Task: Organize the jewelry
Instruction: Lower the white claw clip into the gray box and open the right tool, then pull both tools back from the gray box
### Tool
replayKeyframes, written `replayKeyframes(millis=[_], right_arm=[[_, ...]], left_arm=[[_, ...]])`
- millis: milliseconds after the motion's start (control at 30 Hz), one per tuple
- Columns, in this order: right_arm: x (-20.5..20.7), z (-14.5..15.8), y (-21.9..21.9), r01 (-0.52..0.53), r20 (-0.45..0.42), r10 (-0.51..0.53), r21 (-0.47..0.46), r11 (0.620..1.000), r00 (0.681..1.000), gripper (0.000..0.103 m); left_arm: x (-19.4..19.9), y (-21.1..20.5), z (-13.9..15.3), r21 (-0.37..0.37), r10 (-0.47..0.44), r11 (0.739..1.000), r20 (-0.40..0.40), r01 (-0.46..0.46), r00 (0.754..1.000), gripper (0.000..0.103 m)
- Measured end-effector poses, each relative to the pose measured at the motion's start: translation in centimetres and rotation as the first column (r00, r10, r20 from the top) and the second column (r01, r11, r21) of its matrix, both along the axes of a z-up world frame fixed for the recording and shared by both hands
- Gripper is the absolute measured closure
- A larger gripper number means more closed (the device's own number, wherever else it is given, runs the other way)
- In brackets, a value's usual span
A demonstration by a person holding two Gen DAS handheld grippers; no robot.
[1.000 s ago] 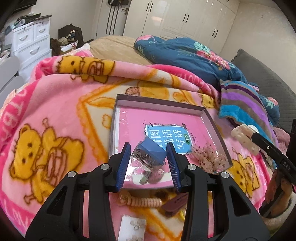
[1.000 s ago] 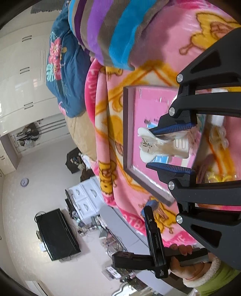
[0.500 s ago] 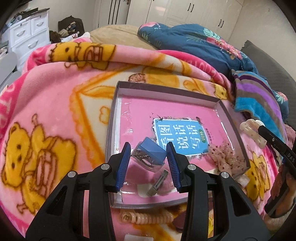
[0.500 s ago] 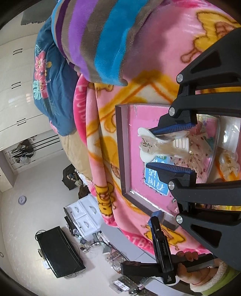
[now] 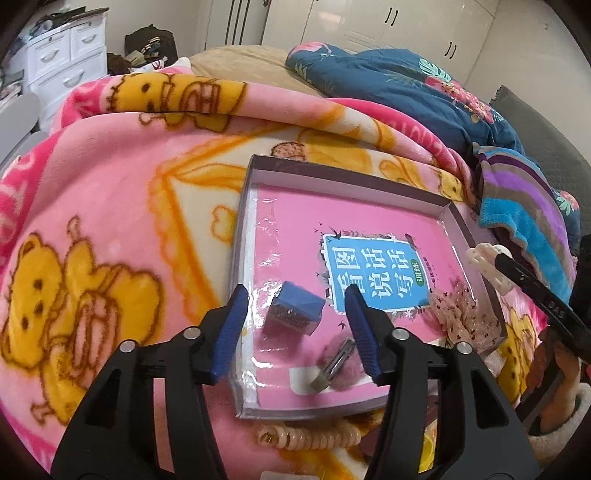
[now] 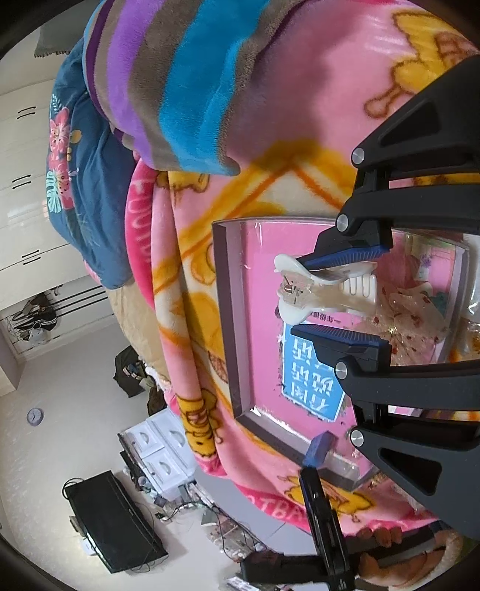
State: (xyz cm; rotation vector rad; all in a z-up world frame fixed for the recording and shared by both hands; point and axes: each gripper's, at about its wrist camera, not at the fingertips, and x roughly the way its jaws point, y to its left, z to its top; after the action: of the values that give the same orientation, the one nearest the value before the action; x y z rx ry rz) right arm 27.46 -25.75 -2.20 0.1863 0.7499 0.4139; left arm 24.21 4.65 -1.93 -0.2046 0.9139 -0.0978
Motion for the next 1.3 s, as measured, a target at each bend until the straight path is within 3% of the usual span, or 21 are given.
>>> replayKeyframes(millis=[200,267,400,533,667,767,1300], right_arm=[[-0.2,-0.4,-0.1,0.004,-0.009,-0.004,0.0,1.0,1.0,0.072],[-0.5,-0.2,-0.2,0.003,-0.005,-0.003,0.0,1.0,1.0,0.062],[-1.4,0.4,-0.8,0.005,0.006,-0.005,0.015,1.0,1.0,0.057],[-2.7,1.4,-1.6,0.017,0.019,-0.018,0.047,0.999,1.0,0.034],[-4.5,2.8,-2.3,0.02,0.048,-0.024,0.076,0.997,0.999,0.02],[-5.9,3.9,-2.5,0.013,0.076,-0.018,0.072,0.997,0.997,0.016],[-10.6,8.2,-3.6,0.009,0.169,-0.02,0.066,0.998,0.985,0.012]], left_arm=[[-1.1,0.5,0.6,-0.002,0.003,1.0,0.01,-0.003,1.0,0.048],[-1.5,0.5,0.9,-0.002,0.006,1.0,0.016,-0.006,1.0,0.044],[-2.4,0.6,1.7,-0.002,0.013,1.0,0.034,-0.013,0.999,0.039],[-3.4,0.7,2.5,0.007,0.019,1.0,0.047,-0.02,0.999,0.033],[-4.6,0.7,3.6,0.012,0.03,0.999,0.07,-0.031,0.997,0.017],[-5.3,0.7,4.2,0.009,0.037,0.999,0.083,-0.038,0.996,0.009],[-9.7,1.0,7.2,0.003,0.048,0.999,0.151,-0.05,0.987,0.009]])
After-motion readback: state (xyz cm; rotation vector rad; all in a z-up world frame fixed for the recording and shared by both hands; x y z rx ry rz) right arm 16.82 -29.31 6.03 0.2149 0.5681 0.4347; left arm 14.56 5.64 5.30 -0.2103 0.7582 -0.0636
